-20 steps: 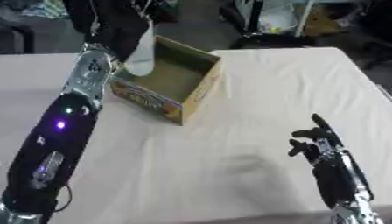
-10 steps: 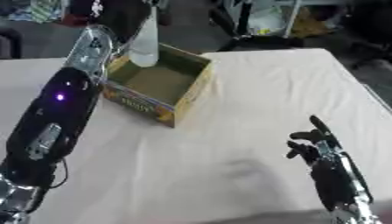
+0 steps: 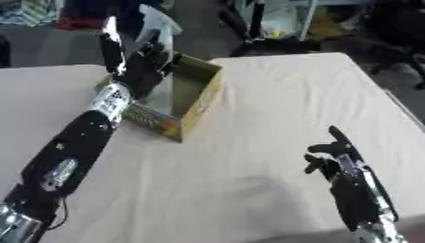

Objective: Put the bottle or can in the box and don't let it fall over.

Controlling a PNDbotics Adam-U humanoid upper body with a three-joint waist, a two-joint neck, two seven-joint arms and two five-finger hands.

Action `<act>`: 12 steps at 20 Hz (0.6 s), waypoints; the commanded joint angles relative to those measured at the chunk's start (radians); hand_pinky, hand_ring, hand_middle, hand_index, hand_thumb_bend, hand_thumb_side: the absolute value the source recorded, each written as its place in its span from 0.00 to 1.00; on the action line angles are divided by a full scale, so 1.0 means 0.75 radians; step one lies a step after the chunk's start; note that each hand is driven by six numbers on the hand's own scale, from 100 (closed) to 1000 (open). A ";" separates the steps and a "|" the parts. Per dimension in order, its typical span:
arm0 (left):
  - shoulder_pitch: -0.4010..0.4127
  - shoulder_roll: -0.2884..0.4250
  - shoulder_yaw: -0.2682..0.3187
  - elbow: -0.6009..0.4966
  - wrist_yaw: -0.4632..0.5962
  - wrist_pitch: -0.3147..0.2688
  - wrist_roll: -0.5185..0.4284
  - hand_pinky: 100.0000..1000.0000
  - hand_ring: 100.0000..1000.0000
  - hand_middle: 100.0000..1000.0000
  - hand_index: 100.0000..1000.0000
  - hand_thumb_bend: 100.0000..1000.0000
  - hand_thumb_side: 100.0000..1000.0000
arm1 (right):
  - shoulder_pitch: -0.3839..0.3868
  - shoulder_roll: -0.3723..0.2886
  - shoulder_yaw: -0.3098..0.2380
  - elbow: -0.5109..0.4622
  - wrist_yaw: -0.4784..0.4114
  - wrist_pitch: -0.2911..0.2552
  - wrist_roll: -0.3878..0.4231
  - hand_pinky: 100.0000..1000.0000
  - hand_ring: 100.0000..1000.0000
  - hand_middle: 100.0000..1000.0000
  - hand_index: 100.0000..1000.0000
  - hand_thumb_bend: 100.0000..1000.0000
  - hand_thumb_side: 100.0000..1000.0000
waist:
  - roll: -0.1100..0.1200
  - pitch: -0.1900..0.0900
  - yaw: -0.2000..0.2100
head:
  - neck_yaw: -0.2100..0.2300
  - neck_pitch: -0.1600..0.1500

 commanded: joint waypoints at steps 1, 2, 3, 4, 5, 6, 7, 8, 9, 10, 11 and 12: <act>0.013 0.018 0.029 0.050 -0.040 -0.013 -0.022 0.54 0.00 0.20 1.00 0.55 0.86 | -0.010 -0.011 -0.006 -0.009 -0.003 -0.006 0.000 0.84 0.40 0.58 1.00 0.00 0.56 | -0.004 -0.018 0.011 | -0.012 -0.019; 0.028 0.023 0.036 0.056 -0.043 -0.017 -0.022 0.54 0.00 0.20 1.00 0.55 0.86 | -0.008 -0.012 -0.008 -0.009 -0.002 -0.007 -0.002 0.84 0.40 0.58 1.00 0.00 0.56 | -0.004 -0.019 0.016 | -0.015 -0.019; 0.044 0.031 0.045 0.055 -0.044 -0.023 -0.020 0.54 0.00 0.20 1.00 0.56 0.85 | -0.006 -0.014 -0.010 -0.009 0.000 -0.008 -0.004 0.84 0.40 0.58 1.00 0.00 0.57 | -0.003 -0.019 0.022 | -0.019 -0.018; 0.062 0.041 0.052 0.045 -0.040 -0.030 -0.018 0.54 0.00 0.20 1.00 0.56 0.85 | -0.005 -0.016 -0.012 -0.009 0.001 -0.008 -0.005 0.84 0.40 0.58 1.00 0.00 0.57 | -0.002 -0.020 0.028 | -0.021 -0.017; 0.078 0.052 0.060 0.031 -0.035 -0.038 -0.014 0.54 0.00 0.21 1.00 0.56 0.83 | -0.003 -0.018 -0.014 -0.008 0.003 -0.009 -0.007 0.84 0.40 0.58 1.00 0.00 0.57 | -0.001 -0.020 0.034 | -0.025 -0.016; 0.100 0.066 0.070 0.001 -0.025 -0.050 -0.010 0.54 0.00 0.21 1.00 0.56 0.83 | -0.001 -0.020 -0.017 -0.008 0.004 -0.010 -0.009 0.84 0.40 0.58 1.00 0.00 0.57 | 0.000 -0.019 0.040 | -0.029 -0.014; 0.125 0.086 0.079 -0.044 -0.012 -0.064 -0.006 0.53 0.13 0.22 1.00 0.54 0.81 | 0.001 -0.022 -0.020 -0.008 0.006 -0.011 -0.012 0.84 0.40 0.58 1.00 0.00 0.57 | 0.002 -0.019 0.048 | -0.034 -0.013; 0.152 0.106 0.084 -0.101 0.003 -0.076 0.000 0.53 0.21 0.23 1.00 0.52 0.80 | 0.002 -0.024 -0.023 -0.008 0.008 -0.012 -0.014 0.84 0.40 0.58 1.00 0.00 0.57 | 0.004 -0.019 0.055 | -0.038 -0.012; 0.182 0.131 0.091 -0.169 0.019 -0.091 0.006 0.53 0.25 0.23 1.00 0.51 0.79 | 0.004 -0.026 -0.027 -0.008 0.010 -0.013 -0.018 0.84 0.40 0.58 1.00 0.00 0.57 | 0.006 -0.018 0.064 | -0.045 -0.012; 0.213 0.152 0.096 -0.239 0.036 -0.103 0.016 0.53 0.27 0.24 1.00 0.51 0.79 | 0.007 -0.029 -0.030 -0.008 0.012 -0.014 -0.021 0.84 0.40 0.58 1.00 0.00 0.57 | 0.009 -0.018 0.072 | -0.050 -0.011; 0.242 0.174 0.101 -0.312 0.055 -0.116 0.026 0.53 0.33 0.24 1.00 0.49 0.77 | 0.010 -0.032 -0.033 -0.007 0.014 -0.015 -0.024 0.84 0.40 0.58 1.00 0.00 0.57 | 0.012 -0.019 0.081 | -0.055 -0.010; 0.268 0.195 0.106 -0.382 0.075 -0.127 0.036 0.53 0.35 0.25 1.00 0.48 0.76 | 0.013 -0.035 -0.036 -0.007 0.017 -0.016 -0.027 0.84 0.40 0.58 1.00 0.00 0.57 | 0.014 -0.019 0.090 | -0.059 -0.009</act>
